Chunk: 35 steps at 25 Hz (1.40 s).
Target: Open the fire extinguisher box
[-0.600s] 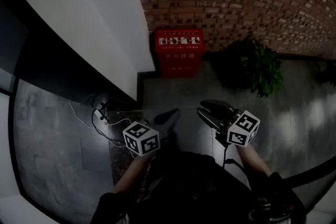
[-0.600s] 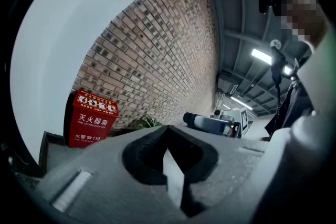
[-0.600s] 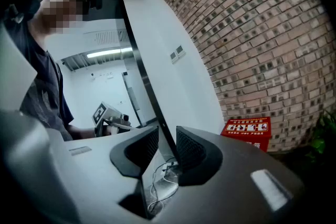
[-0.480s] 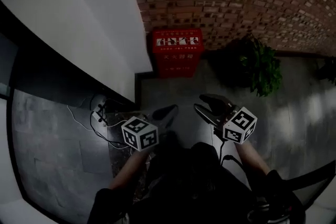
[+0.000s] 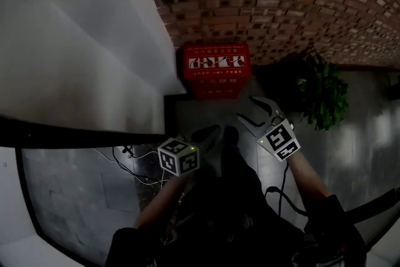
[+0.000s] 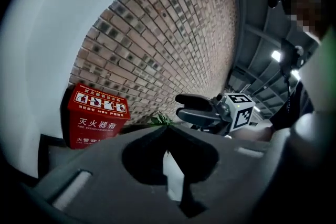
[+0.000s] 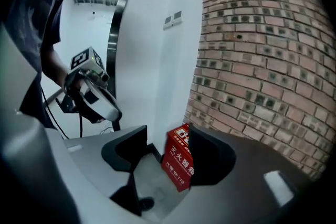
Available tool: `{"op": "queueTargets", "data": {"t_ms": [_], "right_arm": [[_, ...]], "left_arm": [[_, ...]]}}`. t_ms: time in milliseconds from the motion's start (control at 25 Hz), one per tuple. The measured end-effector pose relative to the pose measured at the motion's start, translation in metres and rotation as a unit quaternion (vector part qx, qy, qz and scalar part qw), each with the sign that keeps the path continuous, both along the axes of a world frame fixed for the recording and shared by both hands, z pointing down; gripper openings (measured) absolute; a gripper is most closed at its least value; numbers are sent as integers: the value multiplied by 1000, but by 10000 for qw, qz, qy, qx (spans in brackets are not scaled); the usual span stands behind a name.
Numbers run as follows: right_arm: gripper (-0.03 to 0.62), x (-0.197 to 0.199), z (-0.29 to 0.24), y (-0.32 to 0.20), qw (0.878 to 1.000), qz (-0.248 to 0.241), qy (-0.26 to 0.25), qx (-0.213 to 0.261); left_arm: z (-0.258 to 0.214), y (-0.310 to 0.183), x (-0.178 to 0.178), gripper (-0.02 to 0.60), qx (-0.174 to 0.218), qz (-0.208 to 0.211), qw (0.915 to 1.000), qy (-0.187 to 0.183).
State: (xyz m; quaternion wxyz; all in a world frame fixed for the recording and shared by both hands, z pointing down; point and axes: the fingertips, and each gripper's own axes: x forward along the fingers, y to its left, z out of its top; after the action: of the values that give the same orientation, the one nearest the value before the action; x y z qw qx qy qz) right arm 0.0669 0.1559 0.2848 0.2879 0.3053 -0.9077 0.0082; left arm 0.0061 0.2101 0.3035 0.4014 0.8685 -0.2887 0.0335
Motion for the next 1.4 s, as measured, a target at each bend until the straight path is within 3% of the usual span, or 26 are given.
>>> {"op": "queueTargets", "data": {"t_ms": [280,480,640,800,1040,1160,1400], "right_arm": [[236,18,48,-106,9977,-534,421,-35],[236,16,82,-137,9936,-835,755,-29],[236,10,130,-154,9862,-1102,1207,-254],[235,5,189,-177,9770,-1222,1725,-292],[206,-3,278,-215,9541,-1419,2629,180],[198,-1,307,-219,9484,-1346,2855,311],[186,10,336,-232,9540,-674,2855,619]], "left_arm": [[45,-93,23,3,-267,-320,9980,-470],[71,-143,17,3,-305,-792,9938,-712],[111,-169,12,2,-622,-1013,9906,-681],[163,-181,10,3,-944,-979,9890,-588],[262,-181,13,3,-1362,-604,9865,-672],[298,-182,18,2,-1552,-591,9848,-512],[333,-200,30,2,-1633,-651,9841,-263]]}}
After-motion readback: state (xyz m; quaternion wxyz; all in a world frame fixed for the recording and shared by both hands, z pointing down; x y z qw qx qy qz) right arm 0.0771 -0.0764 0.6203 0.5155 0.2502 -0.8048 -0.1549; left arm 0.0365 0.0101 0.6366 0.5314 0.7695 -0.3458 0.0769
